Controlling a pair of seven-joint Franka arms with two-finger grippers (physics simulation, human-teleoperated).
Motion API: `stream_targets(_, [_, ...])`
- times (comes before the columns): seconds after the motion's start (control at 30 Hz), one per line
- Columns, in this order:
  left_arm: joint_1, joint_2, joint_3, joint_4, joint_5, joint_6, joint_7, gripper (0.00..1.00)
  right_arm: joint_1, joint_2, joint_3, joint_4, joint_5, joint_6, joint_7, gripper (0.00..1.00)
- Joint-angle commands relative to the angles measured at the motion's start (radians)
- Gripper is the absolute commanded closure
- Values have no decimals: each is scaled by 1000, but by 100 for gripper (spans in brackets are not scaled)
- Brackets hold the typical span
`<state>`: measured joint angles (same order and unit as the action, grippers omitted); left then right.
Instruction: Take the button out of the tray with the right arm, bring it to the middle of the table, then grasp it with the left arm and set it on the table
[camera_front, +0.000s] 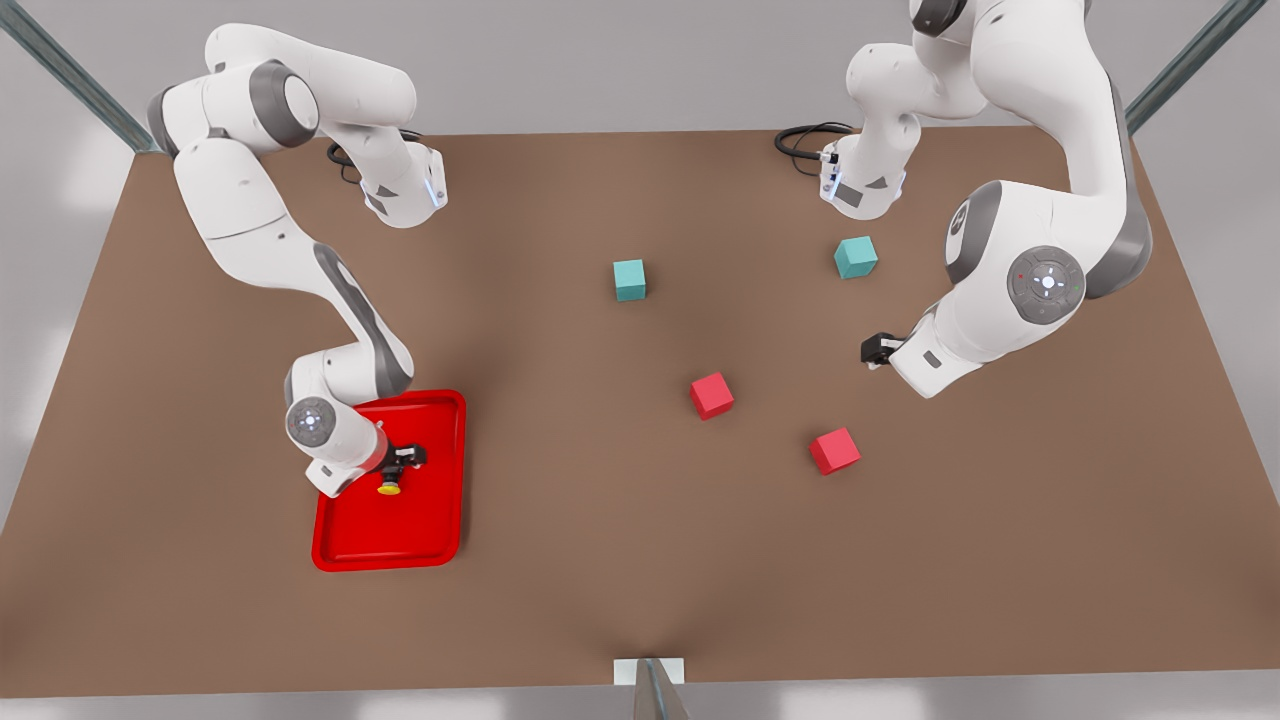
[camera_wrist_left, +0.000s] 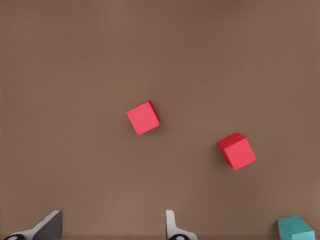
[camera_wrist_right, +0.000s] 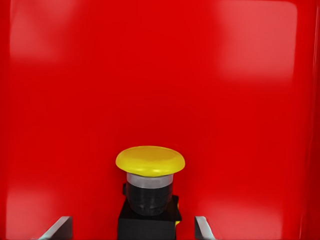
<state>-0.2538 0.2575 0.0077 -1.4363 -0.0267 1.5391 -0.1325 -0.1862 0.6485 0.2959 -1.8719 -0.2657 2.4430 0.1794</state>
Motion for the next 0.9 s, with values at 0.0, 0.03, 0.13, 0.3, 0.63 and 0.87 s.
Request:
stream_targets(0.0, [-1, 0, 0, 0, 1, -1, -7, 0, -1, 0, 0, 0, -4, 2, 9, 20])
stream_targets(0.03, [-2, 0, 0, -1, 1, -1, -7, 0, -1, 0, 0, 0, -4, 2, 9, 20])
stream_targets(0.13, [-2, 2, 0, 2, 1, 1, -7, 0, -1, 0, 0, 0, -4, 2, 8, 20])
stream_targets(0.3, [-4, -1, 0, 2, 1, -1, -7, 0, -1, -3, 0, 0, -4, -2, 11, 35])
stream_targets(0.63, [-2, -14, -2, 8, -1, -1, -7, 0, -2, -6, 2, 0, -3, -6, 14, 46])
stream_targets(0.87, [-4, -11, -2, 7, 1, -1, -6, 0, -7, -17, 3, 3, -3, -33, 14, 48])
